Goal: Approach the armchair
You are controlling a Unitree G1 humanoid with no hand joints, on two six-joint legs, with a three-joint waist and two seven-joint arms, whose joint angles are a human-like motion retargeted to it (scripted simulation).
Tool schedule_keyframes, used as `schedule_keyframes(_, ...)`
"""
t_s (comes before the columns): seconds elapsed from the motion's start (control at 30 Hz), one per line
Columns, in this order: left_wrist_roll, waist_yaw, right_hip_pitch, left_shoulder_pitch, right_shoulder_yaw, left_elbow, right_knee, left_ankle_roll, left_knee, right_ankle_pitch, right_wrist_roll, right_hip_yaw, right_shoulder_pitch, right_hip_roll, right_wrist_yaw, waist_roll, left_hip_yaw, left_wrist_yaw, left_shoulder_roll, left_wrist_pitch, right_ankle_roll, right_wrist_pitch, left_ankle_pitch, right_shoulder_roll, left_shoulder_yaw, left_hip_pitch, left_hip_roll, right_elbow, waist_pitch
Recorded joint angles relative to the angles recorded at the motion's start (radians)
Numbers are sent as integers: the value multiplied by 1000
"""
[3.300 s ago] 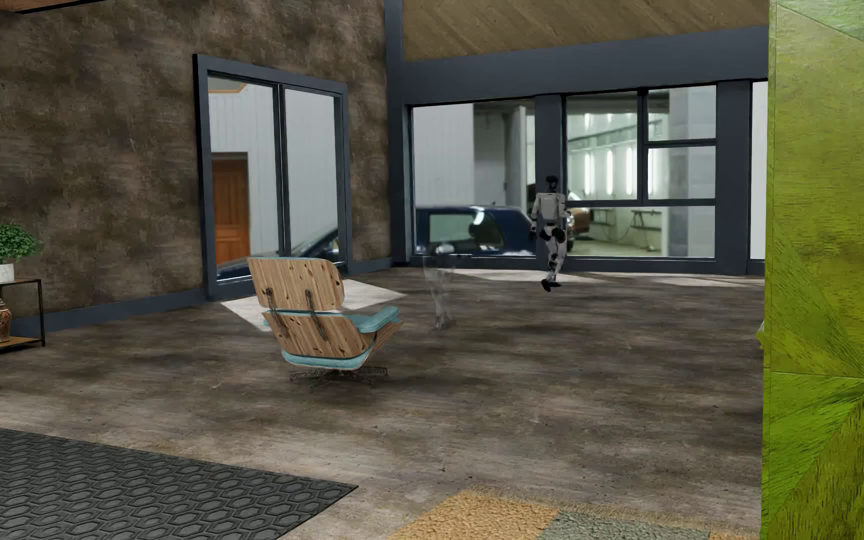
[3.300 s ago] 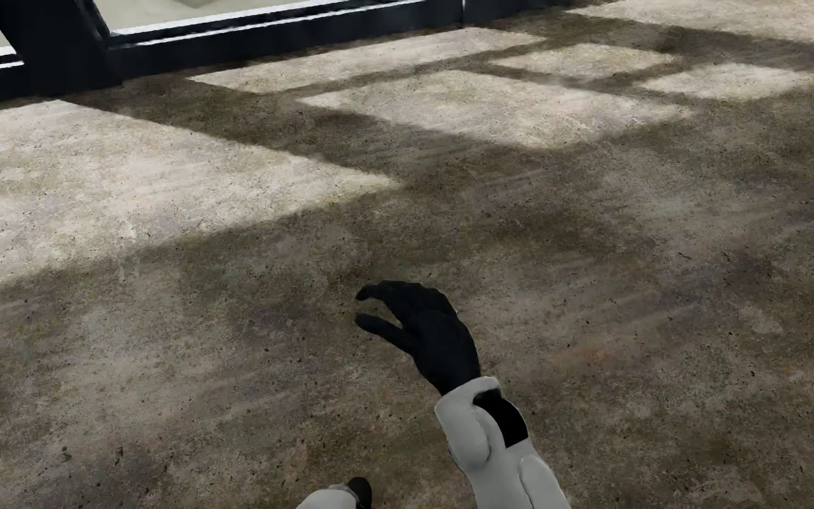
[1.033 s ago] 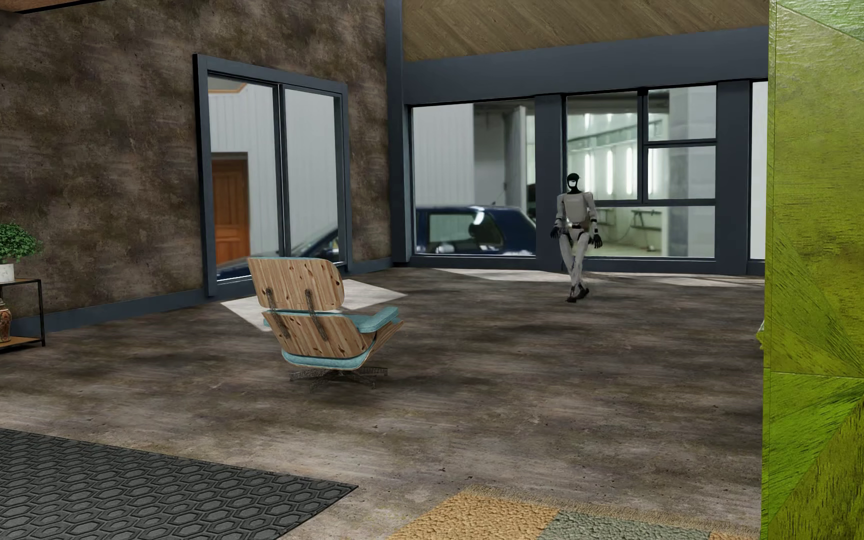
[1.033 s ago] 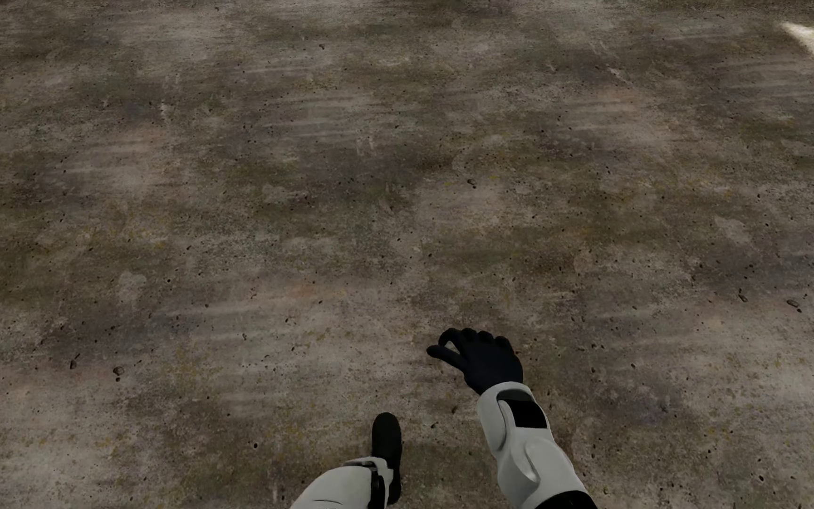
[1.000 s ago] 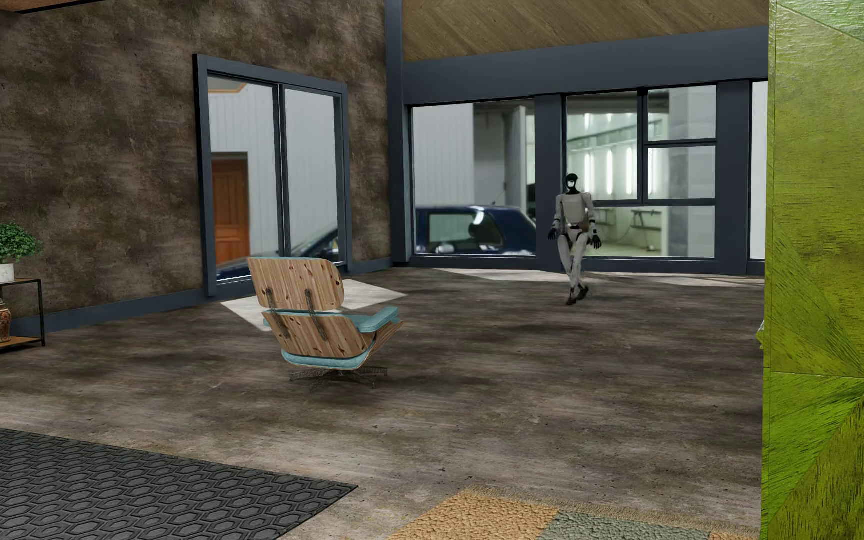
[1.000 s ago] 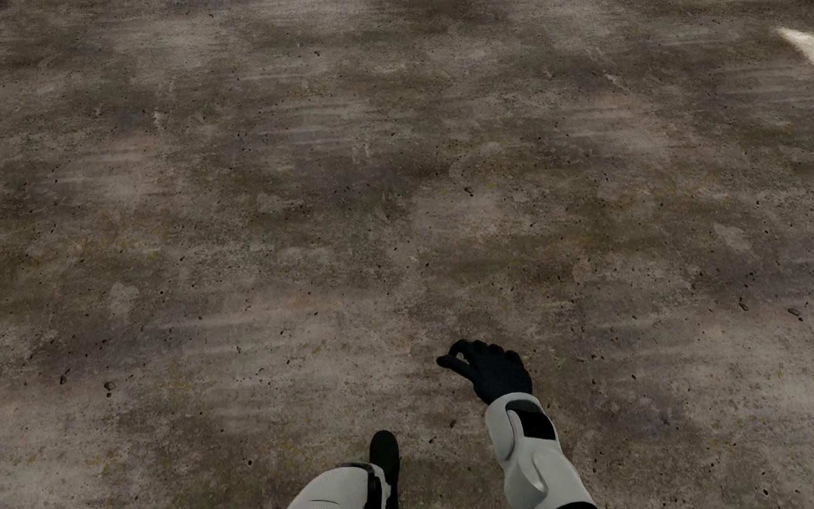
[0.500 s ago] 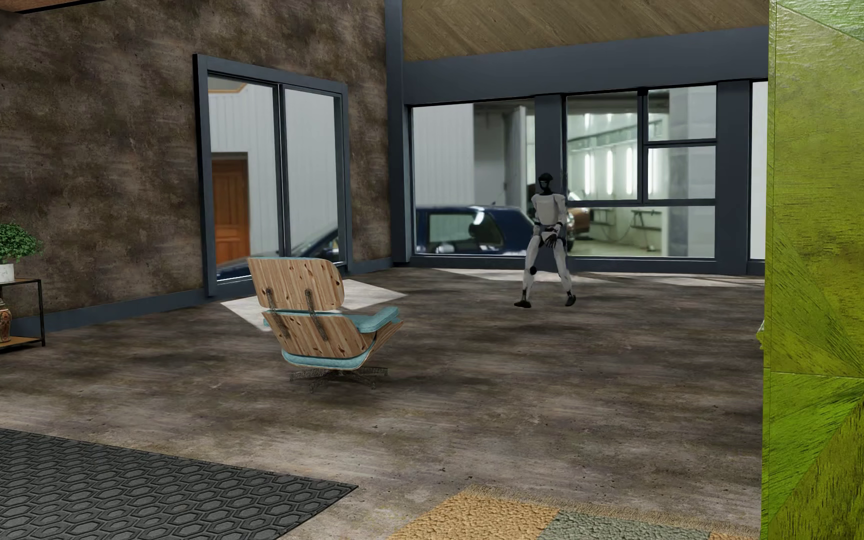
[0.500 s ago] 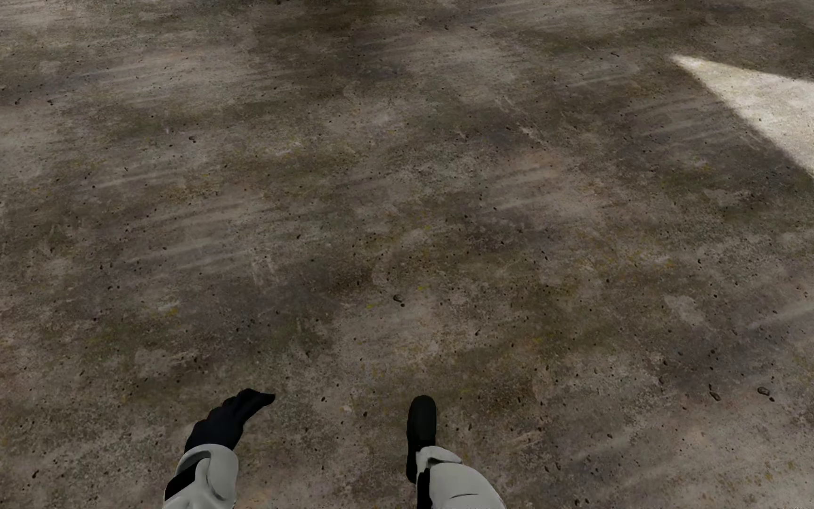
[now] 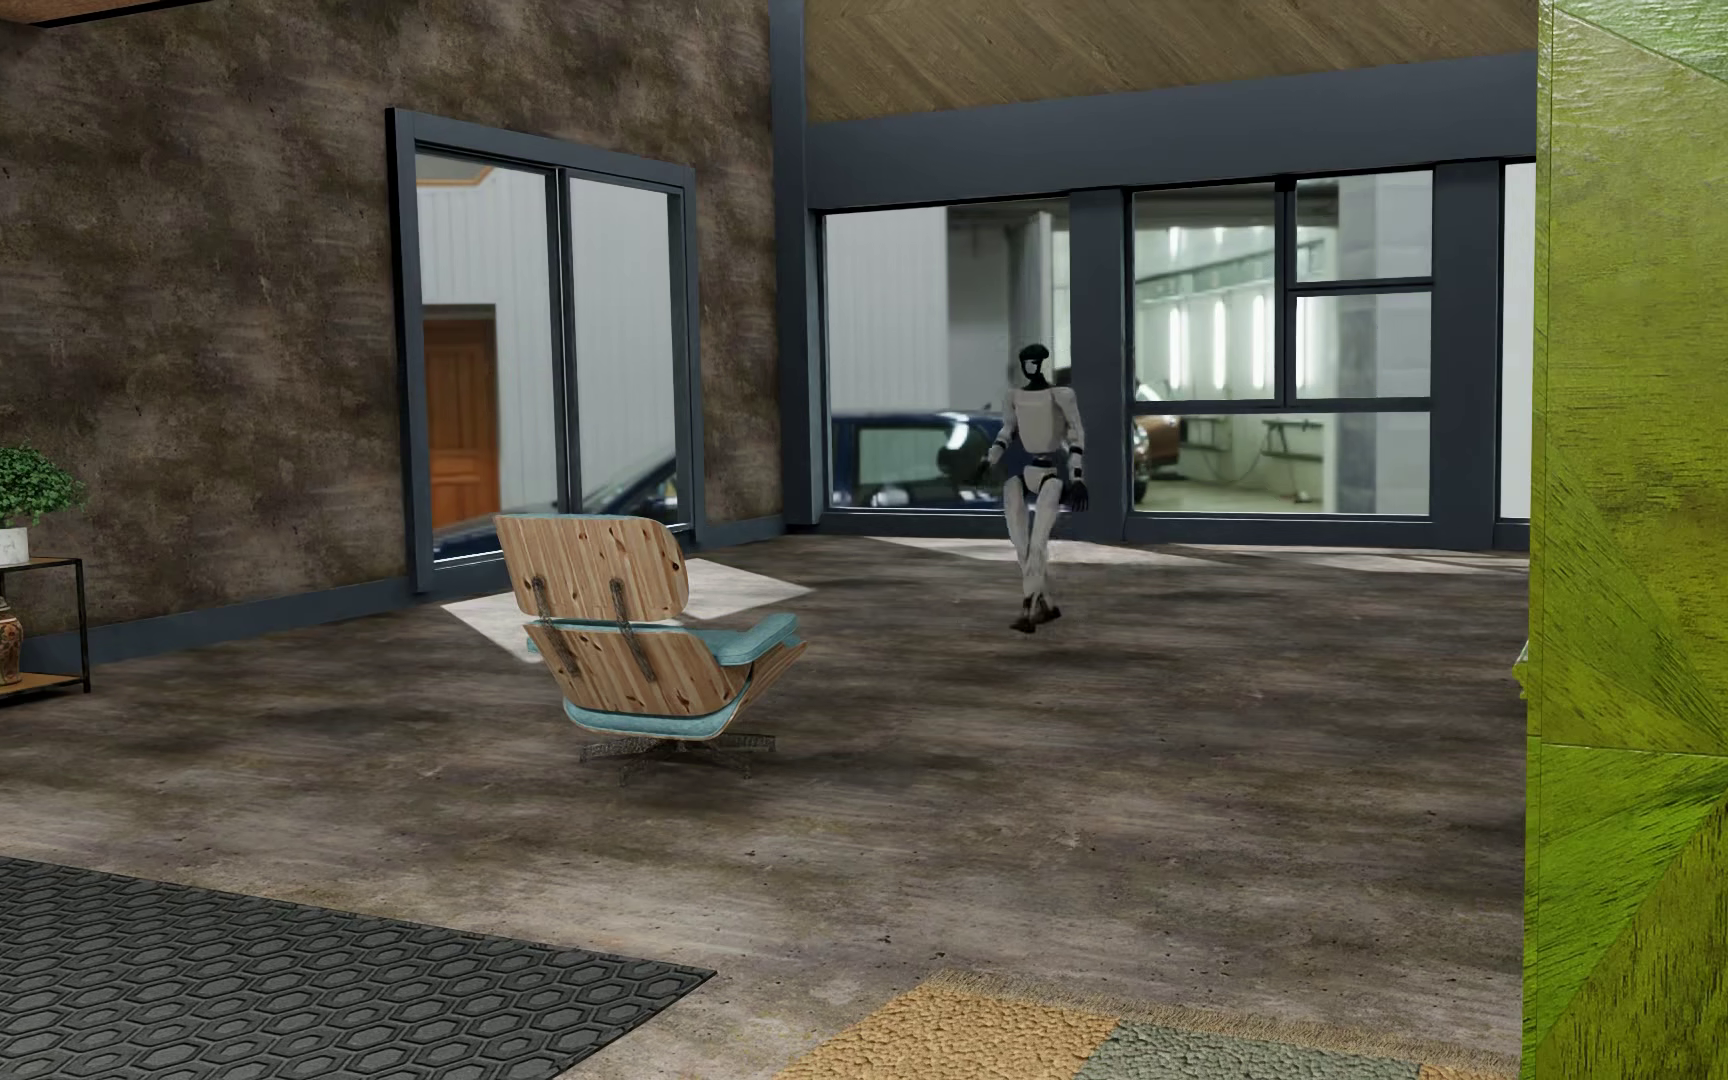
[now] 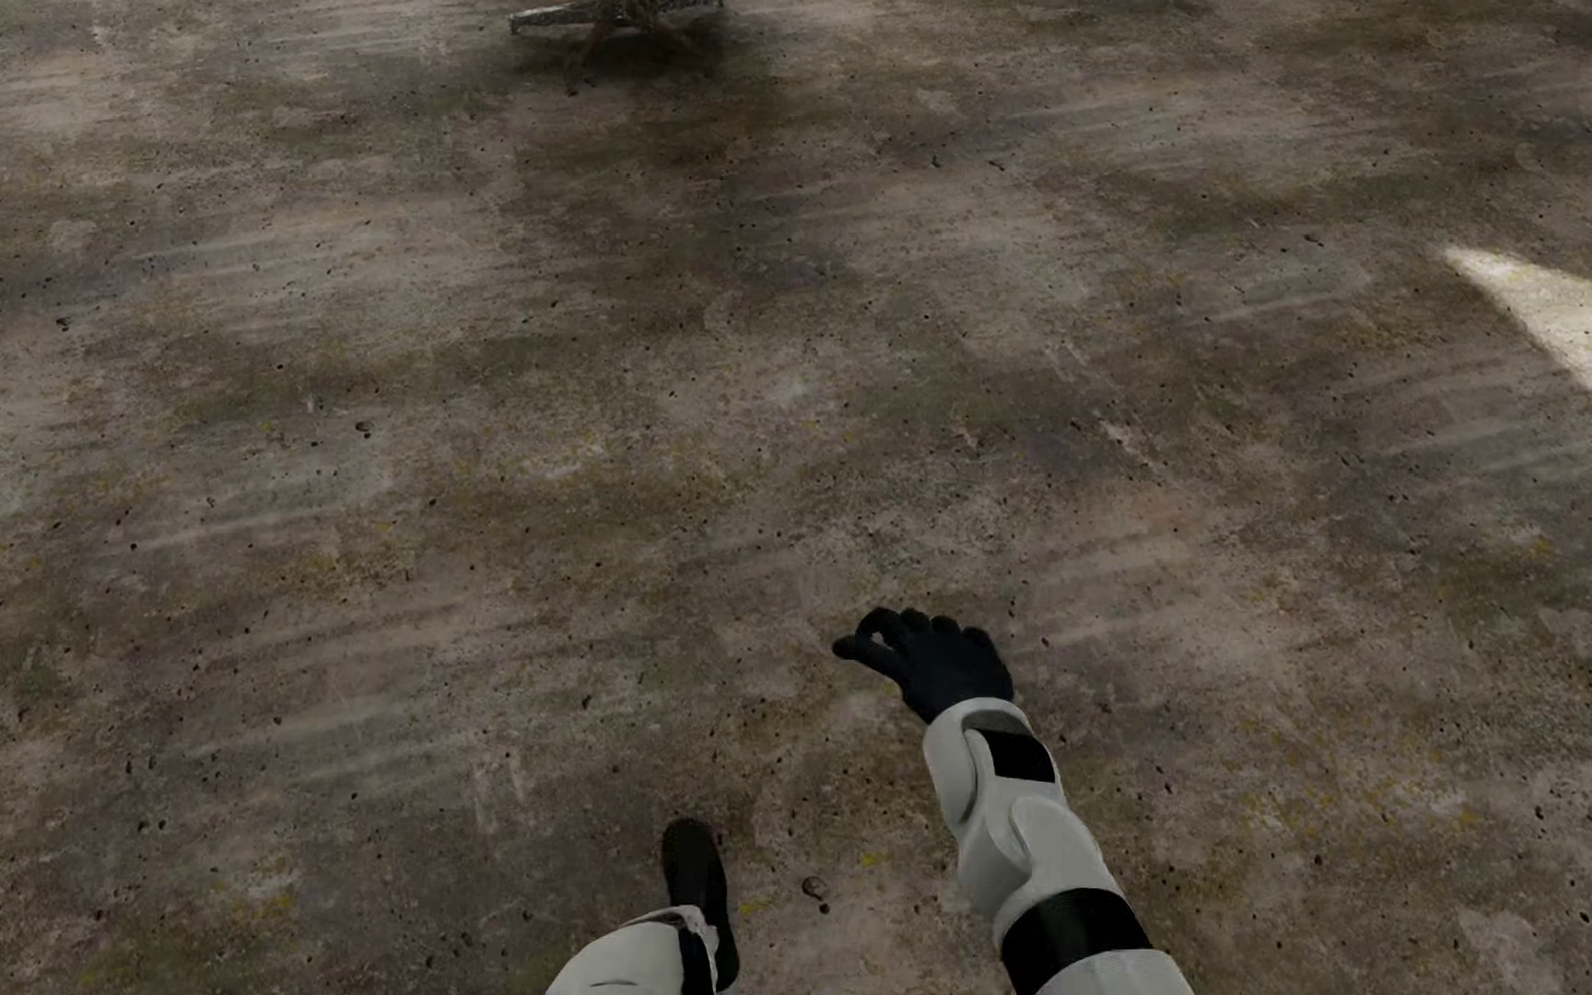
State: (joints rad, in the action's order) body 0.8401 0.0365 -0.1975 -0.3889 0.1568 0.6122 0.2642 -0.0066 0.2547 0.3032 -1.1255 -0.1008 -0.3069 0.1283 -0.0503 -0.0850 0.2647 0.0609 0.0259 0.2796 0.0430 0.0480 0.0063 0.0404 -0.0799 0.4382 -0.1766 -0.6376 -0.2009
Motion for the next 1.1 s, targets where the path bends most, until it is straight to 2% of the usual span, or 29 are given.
schedule_keyframes(0.03, 31, 1, -39, -15, 37, 43, 9, -8, -114, 26, -5, 3, -34, -7, 2, 2, -8, 26, 9, 11, -12, -2, -58, 26, 19, 10, 24, 42, 1)
schedule_keyframes(0.07, 77, -1, -72, -14, 52, 102, 57, -3, -95, 27, 1, -4, -41, -20, 11, 5, 25, 61, 22, 21, -31, 1, -54, 53, 51, 19, 36, 87, 1)
schedule_keyframes(0.1, 129, 0, -104, -2, 47, 160, 110, 69, -5, -6, 21, -19, -18, -44, 18, 13, 21, 88, 32, 25, -48, 8, 23, 80, 83, 24, 53, 133, 0)
schedule_keyframes(0.13, 179, 1, -122, 7, 29, 205, 201, 124, 91, -86, 51, -33, 27, -69, 14, 25, 19, 121, 38, 33, -48, 22, 89, 95, 102, 16, 64, 167, -1)
schedule_keyframes(0.17, 204, 3, -88, 14, 11, 220, 373, 158, 209, -205, 76, -51, 77, -112, 4, 40, 27, 132, 29, 40, -42, 49, 64, 105, 94, 15, 72, 183, -4)
schedule_keyframes(0.2, 200, 6, -19, 18, 14, 211, 602, 164, 313, -317, 60, -70, 130, -172, 4, 56, 33, 120, 8, 43, -103, 92, -29, 118, 60, 1, 82, 186, -7)
schedule_keyframes(0.23, 177, 6, 73, 29, 35, 189, 815, 158, 363, -446, 5, -60, 192, -235, -12, 74, 43, 97, -17, 39, -122, 116, -107, 131, 18, -40, 101, 212, -9)
schedule_keyframes(0.27, 143, 4, 176, 50, 32, 162, 973, 148, 374, -427, 33, -30, 277, -264, -34, 90, 51, 67, -33, 30, -105, 97, -163, 110, -25, -95, 123, 288, -11)
schedule_keyframes(0.3, 113, -2, 278, 79, 17, 135, 1075, 136, 356, -371, 192, -14, 384, -275, -35, 101, 49, 35, -36, 18, -77, 52, -202, 51, -56, -160, 141, 402, -13)
schedule_keyframes(0.33, 98, -13, 369, 111, 47, 113, 1121, 124, 324, -352, 309, -13, 491, -287, -28, 106, 40, 1, -36, 9, -75, -10, -229, 27, -63, -226, 158, 547, -13)
schedule_keyframes(0.4, 83, -47, 524, 183, 168, 85, 1067, 103, 243, -365, 509, -31, 640, -309, -29, 109, 4, -45, -28, -22, -80, -163, -266, 30, -38, -356, 189, 860, -6)
schedule_keyframes(0.43, 81, -65, 585, 217, 250, 70, 973, 93, 205, -353, 640, -39, 643, -307, -9, 109, -14, -44, -12, -41, -68, -223, -284, 44, 1, -417, 198, 993, -2)
schedule_keyframes(0.47, 86, -81, 632, 257, 319, 56, 835, 84, 177, -353, 739, -52, 597, -309, 5, 109, -29, -33, 10, -54, -60, -271, -304, 68, 49, -471, 205, 1110, 3)
schedule_keyframes(0.5, 95, -92, 656, 303, 365, 45, 645, 74, 156, -344, 800, -71, 517, -310, 15, 110, -44, -20, 34, -66, -49, -301, -327, 86, 103, -520, 210, 1203, 9)
schedule_keyframes(0.53, 111, -99, 648, 353, 396, 40, 394, 63, 135, -346, 845, -105, 427, -310, 14, 111, -58, -12, 58, -71, -59, -302, -345, 91, 156, -567, 214, 1271, 16)
schedule_keyframes(0.57, 124, -102, 614, 413, 412, 49, 96, 54, 97, -362, 868, -125, 339, -286, -3, 112, -73, 2, 82, -67, -64, -275, -351, 80, 207, -621, 218, 1315, 23)
schedule_keyframes(0.6, 136, -103, 601, 464, 425, 57, -108, 42, 60, -326, 887, -111, 263, -255, -20, 111, -90, 11, 97, -60, -96, -243, -354, 71, 249, -681, 220, 1345, 28)
schedule_keyframes(0.63, 145, -100, 606, 501, 434, 58, -177, 29, 55, -287, 905, -105, 194, -234, -31, 110, -96, 13, 108, -55, -195, -213, -363, 67, 276, -731, 219, 1360, 31)
schedule_keyframes(0.67, 137, -95, 619, 514, 440, 42, -120, 22, 85, -329, 918, -104, 133, -218, -39, 106, -91, 5, 113, -44, -174, -196, -367, 62, 270, -776, 212, 1358, 31)
schedule_keyframes(0.7, 116, -93, 630, 502, 446, 12, -31, 19, 119, -411, 925, -80, 96, -192, -47, 99, -83, -13, 111, -33, -64, -185, -335, 54, 245, -812, 194, 1347, 31)
schedule_keyframes(0.73, 82, -93, 625, 472, 452, -22, 54, 30, 190, -504, 940, -62, 87, -174, -62, 89, -83, -36, 100, -30, -28, -179, -270, 45, 214, -832, 172, 1335, 30)
schedule_keyframes(0.77, 40, -95, 624, 431, 452, -53, 156, 28, 322, -479, 939, -79, 98, -169, -77, 76, -88, -51, 88, -30, 29, -177, -167, 36, 185, -808, 134, 1330, 26)
schedule_keyframes(0.8, -2, -98, 606, 385, 442, -74, 243, 32, 518, -393, 898, -104, 120, -165, -98, 61, -89, -56, 77, -32, 34, -184, -75, 31, 162, -749, 79, 1330, 21)
schedule_keyframes(0.83, -21, -99, 565, 345, 430, -82, 282, 18, 726, -323, 835, -133, 146, -158, -124, 43, -101, -48, 71, -26, 34, -199, 55, 27, 158, -656, 10, 1333, 17)
schedule_keyframes(0.87, -6, -94, 515, 302, 427, -83, 288, 34, 890, -268, 789, -157, 164, -142, -131, 24, -122, -39, 73, -19, 32, -204, 85, 23, 169, -552, -47, 1339, 13)
schedule_keyframes(0.9, 19, -84, 456, 261, 429, -78, 273, 71, 1003, -228, 747, -166, 175, -126, -138, 9, -140, -29, 74, -15, 30, -207, 9, 21, 182, -450, -68, 1338, 11)
schedule_keyframes(0.93, 43, -70, 398, 218, 431, -66, 248, 86, 1071, -199, 700, -163, 178, -110, -154, -1, -137, -20, 72, -6, 27, -210, -24, 17, 185, -356, -88, 1331, 10)
schedule_keyframes(1.03, 52, -19, 225, 92, 452, -18, 137, 77, 1003, -136, 584, -127, 160, -60, -202, -8, -97, 9, 67, 29, 12, -199, -22, 2, 131, -119, -94, 1304, 13)
schedule_keyframes(1.1, 44, 2, 121, 12, 439, 25, 67, 71, 740, -87, 473, -103, 154, -35, -227, -4, -67, 10, 60, 48, 1, -183, -31, -1, 77, -20, -66, 1314, 22)
